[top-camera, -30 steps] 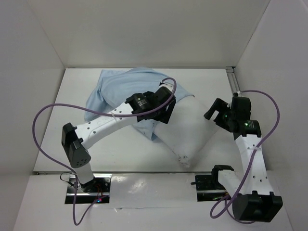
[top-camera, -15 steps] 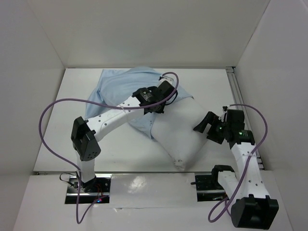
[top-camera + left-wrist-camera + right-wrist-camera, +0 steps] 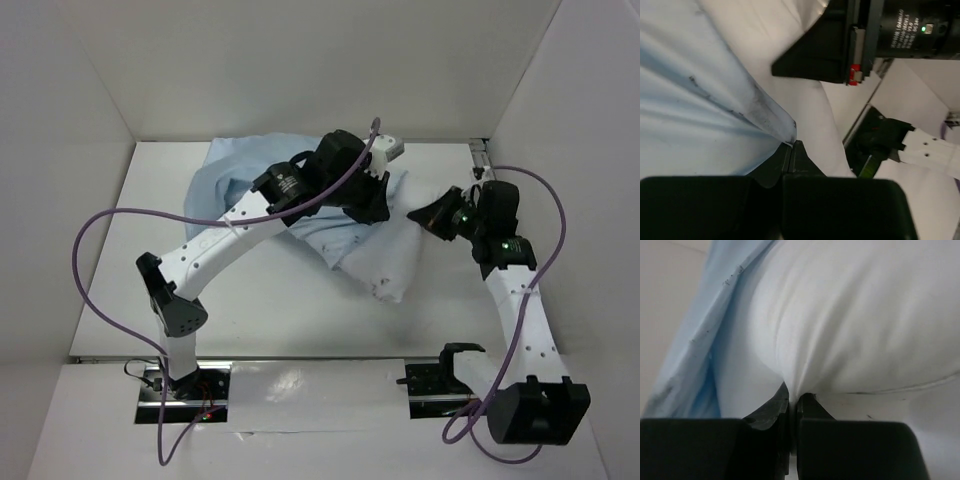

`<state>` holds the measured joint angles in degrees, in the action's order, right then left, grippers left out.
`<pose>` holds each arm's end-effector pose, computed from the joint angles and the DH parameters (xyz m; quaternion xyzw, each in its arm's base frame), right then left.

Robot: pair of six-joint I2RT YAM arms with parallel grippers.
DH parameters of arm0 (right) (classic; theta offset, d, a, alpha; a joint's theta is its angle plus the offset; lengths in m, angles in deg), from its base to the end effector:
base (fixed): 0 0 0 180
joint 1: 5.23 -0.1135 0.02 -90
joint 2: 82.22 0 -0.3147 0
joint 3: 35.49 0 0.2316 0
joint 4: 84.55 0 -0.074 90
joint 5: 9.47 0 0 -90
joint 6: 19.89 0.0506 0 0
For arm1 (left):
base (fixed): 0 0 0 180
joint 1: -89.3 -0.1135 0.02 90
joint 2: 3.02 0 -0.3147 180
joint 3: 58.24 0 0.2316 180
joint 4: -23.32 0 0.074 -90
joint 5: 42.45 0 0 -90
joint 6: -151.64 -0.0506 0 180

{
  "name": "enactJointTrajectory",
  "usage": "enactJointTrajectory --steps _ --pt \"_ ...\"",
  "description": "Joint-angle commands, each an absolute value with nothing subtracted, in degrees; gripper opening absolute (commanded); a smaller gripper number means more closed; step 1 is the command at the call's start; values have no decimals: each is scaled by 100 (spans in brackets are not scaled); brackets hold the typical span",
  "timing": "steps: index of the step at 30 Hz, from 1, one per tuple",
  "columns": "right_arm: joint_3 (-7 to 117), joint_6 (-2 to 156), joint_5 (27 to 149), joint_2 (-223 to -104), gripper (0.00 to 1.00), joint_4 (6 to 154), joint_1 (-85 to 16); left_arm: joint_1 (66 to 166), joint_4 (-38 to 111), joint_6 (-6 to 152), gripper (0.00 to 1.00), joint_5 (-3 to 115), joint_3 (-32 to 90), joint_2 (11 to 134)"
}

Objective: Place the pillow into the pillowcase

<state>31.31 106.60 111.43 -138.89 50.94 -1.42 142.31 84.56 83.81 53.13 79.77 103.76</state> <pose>0.1733 0.0145 0.3509 0.1770 0.8432 0.3526 0.3652 0.2467 -0.3357 0.4727 0.2535 0.8274 -0.3380 0.3700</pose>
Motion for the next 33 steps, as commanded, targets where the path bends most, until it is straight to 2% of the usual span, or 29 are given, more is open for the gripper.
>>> enactJointTrajectory --steps 1,3,4,7,9,11,16,17,18,20,22,26,29,33 --pt "3474 11237 10764 -13769 0 6249 -486 14309 7201 8431 0 7479 8194 10034" --pt "2764 11614 10262 -13654 0 6749 -829 14117 7043 8545 0 7654 7748 9981" --pt "1960 12121 9938 -13654 0 7378 -1196 14063 6981 8659 0 7751 7553 10042" --pt "1032 12819 9524 -14057 0 8331 -1769 14010 6980 8800 0 8233 7060 10209" --pt "967 12882 9425 -14207 0 8395 -1833 14010 7050 8801 0 8358 6867 10210" --pt "914 12882 9320 -14129 0 8343 -1912 14010 7541 8722 0 7729 6795 10026" --pt "1116 12768 9249 -13690 0 7807 -1912 14219 8772 8642 74 4504 6710 9587" --pt "1195 12715 9301 -13619 0 7632 -1860 14290 8947 8799 81 4021 6568 9446" --pt "1196 12715 9301 -13619 0 7631 -1859 14378 8949 8940 85 3538 6367 9288" --pt "1196 12715 9371 -13566 0 7560 -1859 14615 8949 9256 85 2481 5480 8709" --pt "1196 12776 9512 -13566 0 7613 -1798 14826 8758 9932 77 1989 4769 8304" --pt "1257 12776 9644 -13723 0 7675 -1798 15309 7950 10838 75 1820 2820 7530" --pt "1398 12663 9644 -13855 0 7614 -1798 15609 7728 11252 83 1705 2236 7459" --pt "1503 12601 9644 -13909 0 7613 -1798 15609 7325 11341 84 1538 1953 7784"
